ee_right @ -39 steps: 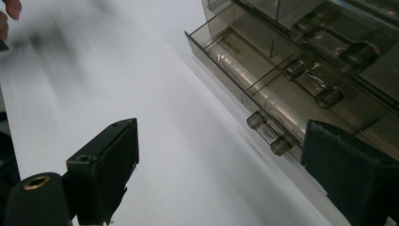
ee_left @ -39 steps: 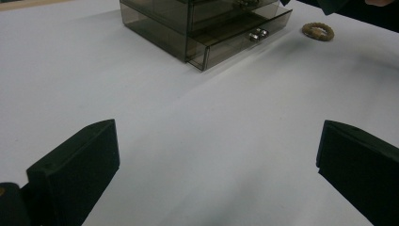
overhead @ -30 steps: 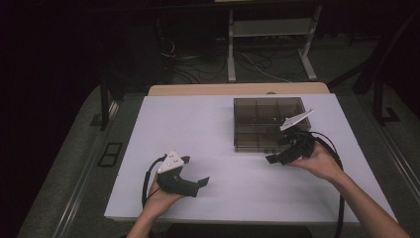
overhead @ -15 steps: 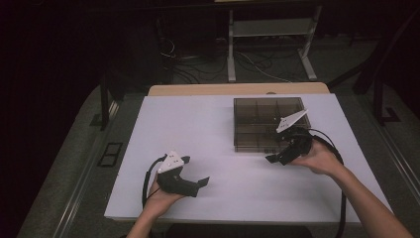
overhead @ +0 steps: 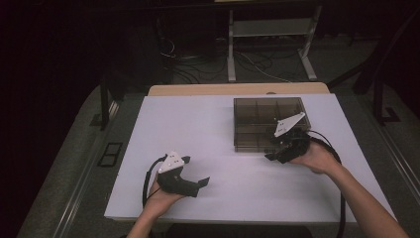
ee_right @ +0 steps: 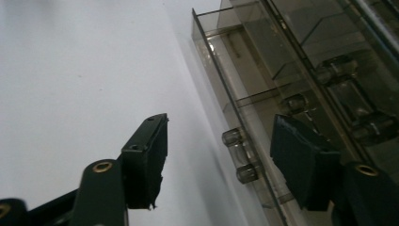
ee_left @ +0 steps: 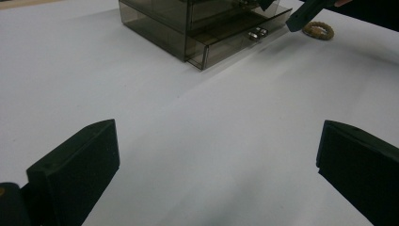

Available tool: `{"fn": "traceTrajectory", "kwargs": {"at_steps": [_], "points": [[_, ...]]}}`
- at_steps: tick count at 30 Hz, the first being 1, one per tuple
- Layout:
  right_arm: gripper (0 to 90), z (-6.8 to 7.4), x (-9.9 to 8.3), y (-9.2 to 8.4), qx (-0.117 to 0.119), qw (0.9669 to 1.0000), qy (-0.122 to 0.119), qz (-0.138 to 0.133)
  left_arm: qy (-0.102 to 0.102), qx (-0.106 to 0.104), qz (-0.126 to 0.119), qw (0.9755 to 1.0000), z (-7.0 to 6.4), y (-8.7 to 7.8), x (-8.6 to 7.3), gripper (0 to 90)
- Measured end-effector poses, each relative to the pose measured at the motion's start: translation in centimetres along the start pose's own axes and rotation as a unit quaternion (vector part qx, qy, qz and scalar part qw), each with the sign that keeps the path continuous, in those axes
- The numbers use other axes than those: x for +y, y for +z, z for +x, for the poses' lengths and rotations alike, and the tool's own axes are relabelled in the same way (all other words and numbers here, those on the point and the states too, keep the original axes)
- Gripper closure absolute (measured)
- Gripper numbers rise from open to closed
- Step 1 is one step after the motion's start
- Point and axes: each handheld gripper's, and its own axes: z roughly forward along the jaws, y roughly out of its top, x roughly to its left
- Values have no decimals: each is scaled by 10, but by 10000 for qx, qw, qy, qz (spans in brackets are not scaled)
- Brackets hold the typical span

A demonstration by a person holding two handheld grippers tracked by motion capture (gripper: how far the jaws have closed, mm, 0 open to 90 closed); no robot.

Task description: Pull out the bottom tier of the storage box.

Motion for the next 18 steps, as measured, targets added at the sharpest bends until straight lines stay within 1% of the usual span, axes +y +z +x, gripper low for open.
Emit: {"fn": "traceTrajectory", "kwargs": {"at_steps": [2, 3, 5, 6, 9, 12, 13, 18], "points": [[399, -1, 0, 1, -26, 10000, -8, -32, 35, -6, 34, 10000, 0, 0, 0, 0], [424, -2, -1, 1, -32, 10000, -29, -42, 7, -4, 9, 10000, 0, 0, 0, 0], [449, -3, -1, 2, -53, 9999, -98, -66, 12, -12, 9, 10000, 0, 0, 0, 0], [462, -3, -1, 3, -58, 9999, -112, -72, 46, -17, 37, 10000, 0, 0, 0, 0], [509, -3, -1, 5, -42, 9998, -179, -42, 52, -21, 37, 10000, 0, 1, 0, 0], [537, -3, -1, 8, -45, 9997, -242, -11, 22, -17, 14, 10000, -1, 1, 0, 0], [547, -4, -2, 9, -36, 9996, -267, 4, 52, -20, 35, 10000, 0, 1, 0, 0], [586, -6, -2, 12, -12, 9997, -260, 15, 21, -16, 12, 10000, 0, 1, 0, 0]]}}
